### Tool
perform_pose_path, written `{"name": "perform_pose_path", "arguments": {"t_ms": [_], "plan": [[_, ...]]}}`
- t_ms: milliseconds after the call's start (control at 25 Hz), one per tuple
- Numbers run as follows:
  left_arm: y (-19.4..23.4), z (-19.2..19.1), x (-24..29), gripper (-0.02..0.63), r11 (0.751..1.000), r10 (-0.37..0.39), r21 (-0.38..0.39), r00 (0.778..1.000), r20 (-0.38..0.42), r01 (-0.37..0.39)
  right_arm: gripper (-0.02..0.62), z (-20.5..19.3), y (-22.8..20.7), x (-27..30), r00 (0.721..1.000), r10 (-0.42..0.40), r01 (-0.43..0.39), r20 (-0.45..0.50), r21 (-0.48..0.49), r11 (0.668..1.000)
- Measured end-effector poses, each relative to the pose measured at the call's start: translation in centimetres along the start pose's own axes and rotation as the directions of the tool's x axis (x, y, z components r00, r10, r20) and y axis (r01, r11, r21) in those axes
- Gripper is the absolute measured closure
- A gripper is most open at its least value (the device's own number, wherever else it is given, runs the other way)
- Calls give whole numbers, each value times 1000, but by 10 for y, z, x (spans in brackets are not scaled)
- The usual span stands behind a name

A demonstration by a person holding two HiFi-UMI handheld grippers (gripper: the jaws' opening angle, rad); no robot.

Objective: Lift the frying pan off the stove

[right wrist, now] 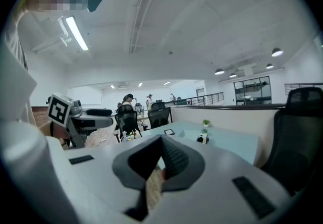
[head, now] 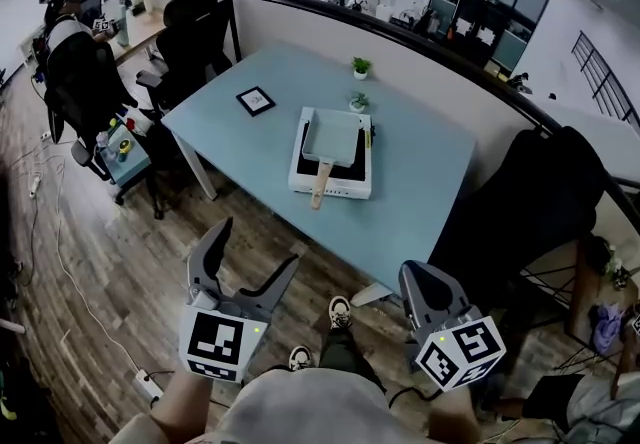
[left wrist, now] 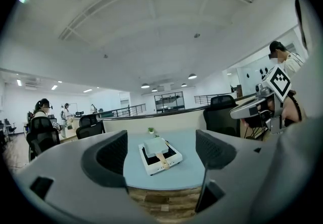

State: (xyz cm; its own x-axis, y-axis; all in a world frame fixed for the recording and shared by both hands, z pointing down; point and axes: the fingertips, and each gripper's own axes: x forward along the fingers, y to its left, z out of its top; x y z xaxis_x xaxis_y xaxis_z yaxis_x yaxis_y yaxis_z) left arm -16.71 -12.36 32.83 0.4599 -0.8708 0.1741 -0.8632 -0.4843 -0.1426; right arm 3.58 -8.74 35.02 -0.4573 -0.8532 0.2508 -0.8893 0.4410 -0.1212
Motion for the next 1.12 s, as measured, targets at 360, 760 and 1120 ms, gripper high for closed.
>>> {"name": "perform_pose_path", "arguments": {"t_ms": [360,760,1120], "plan": [[6,-4,86,199,1000,13,-9,998,-59,-14,592,9,-61,62,998,51,-51,-32,13,999],[9,-45,203,199,999,22,-37,968,-251,-32,592,8,-145,143,989,115,-112,-92,34,993],[-11,-108,289,199,994,-6,-103,884,-467,-47,592,-18,-209,183,963,193,-178,-188,96,979]]}}
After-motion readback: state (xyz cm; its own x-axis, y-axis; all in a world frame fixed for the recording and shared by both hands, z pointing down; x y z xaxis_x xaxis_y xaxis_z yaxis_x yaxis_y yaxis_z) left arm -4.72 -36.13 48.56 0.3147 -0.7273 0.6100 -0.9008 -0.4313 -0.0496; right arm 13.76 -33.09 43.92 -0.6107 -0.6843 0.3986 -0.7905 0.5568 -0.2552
